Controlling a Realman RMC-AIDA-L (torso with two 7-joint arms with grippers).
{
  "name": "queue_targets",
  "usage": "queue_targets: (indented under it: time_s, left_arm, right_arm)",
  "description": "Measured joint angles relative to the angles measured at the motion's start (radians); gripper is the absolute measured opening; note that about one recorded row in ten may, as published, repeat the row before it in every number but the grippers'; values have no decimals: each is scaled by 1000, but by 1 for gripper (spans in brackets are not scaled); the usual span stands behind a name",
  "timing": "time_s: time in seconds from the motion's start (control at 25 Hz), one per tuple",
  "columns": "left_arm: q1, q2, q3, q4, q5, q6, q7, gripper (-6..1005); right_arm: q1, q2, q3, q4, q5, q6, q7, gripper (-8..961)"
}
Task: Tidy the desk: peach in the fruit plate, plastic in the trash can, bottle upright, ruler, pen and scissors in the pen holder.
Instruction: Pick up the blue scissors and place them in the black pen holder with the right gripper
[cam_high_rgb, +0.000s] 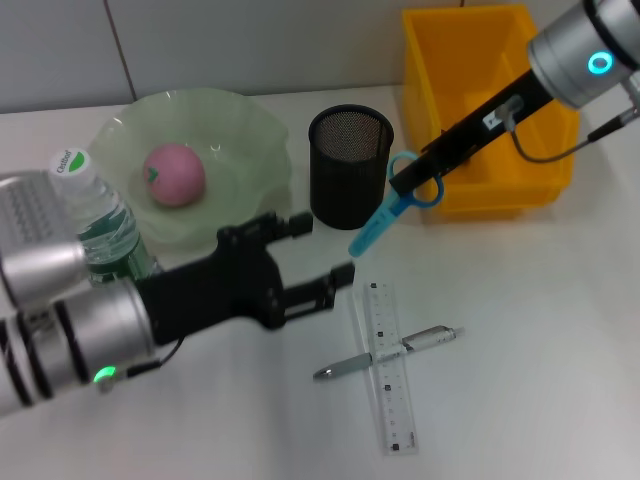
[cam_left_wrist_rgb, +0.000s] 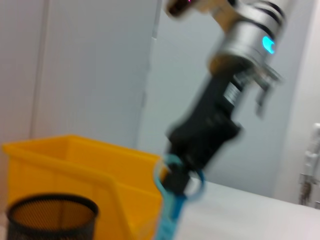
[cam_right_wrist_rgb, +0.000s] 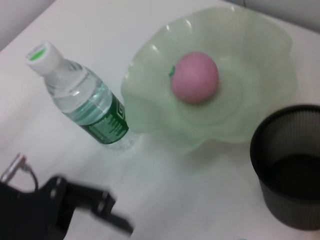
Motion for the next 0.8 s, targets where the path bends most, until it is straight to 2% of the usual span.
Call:
queue_targets:
  time_s: [0.12, 0.28, 0.56, 0.8]
  left_arm:
    - [48, -6, -25, -20, 64, 58, 5, 792]
    - [70, -10, -33, -50, 75, 78, 23, 785]
    - [67, 5, -92, -164, 78, 204, 53, 786]
    - [73, 3, -142, -224, 78, 262, 102, 786]
  right_arm:
    - [25, -10, 9, -53, -5, -45, -2, 89]
    - [46, -18, 14, -99, -29, -72, 13, 89]
    - [152, -20, 99, -186, -178, -135, 33, 90]
    - [195, -19, 102, -217, -229, -131, 48, 91]
